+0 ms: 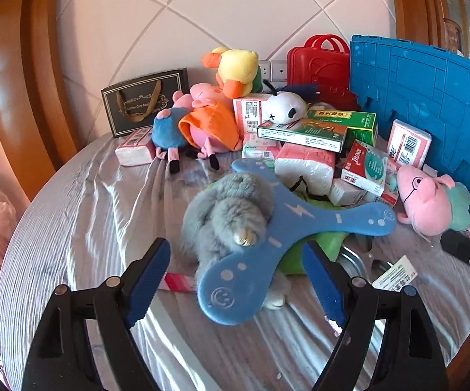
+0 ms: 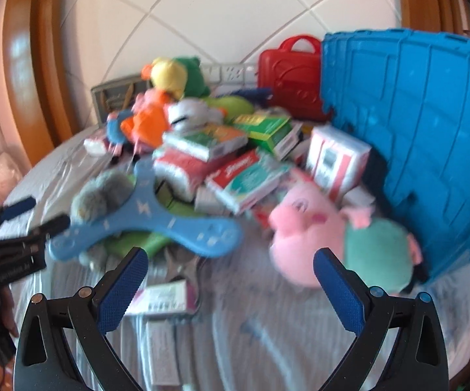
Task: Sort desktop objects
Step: 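Move both tools back from the blue bin to the pile, then grasp the white medicine box with right tool while left tool grasps the grey fur plush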
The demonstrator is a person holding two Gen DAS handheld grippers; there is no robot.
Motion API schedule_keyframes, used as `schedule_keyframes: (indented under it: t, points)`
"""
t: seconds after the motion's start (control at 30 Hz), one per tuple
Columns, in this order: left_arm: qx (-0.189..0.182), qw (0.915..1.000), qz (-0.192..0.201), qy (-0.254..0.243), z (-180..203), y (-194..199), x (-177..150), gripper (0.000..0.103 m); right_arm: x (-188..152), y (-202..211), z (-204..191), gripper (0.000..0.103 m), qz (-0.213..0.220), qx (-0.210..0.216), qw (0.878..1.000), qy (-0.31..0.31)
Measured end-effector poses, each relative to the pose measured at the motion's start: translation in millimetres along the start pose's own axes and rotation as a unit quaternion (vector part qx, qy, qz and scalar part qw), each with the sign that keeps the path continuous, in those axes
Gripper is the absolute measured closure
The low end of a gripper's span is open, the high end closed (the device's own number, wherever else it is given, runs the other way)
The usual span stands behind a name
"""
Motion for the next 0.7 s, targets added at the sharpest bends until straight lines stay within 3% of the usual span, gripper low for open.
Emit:
schedule_keyframes:
  t: [0.27, 0.7]
  points:
    - [-0.005, 0.9998, -0.017, 0.002, -20, -5, -28, 0.02, -35, -31, -48, 0.0, -0.049, 0.02, 0.998, 0.034]
    - [-0.015, 0.9991, -0.039, 0.01, -28, -25, -40, 0.02, -48, -69, -85, 0.0, -0.073, -0.019, 0.992, 0.098]
Point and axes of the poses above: each gripper's, at about its wrist camera, not at the fingertips, and y roughly against the way its jaws point, z to its right, x to its top, the point moved 1 cm from there along -y, roughly the way its jaws point, and after that the axes turned 2 degrees about -z, right-handed, at the moved point
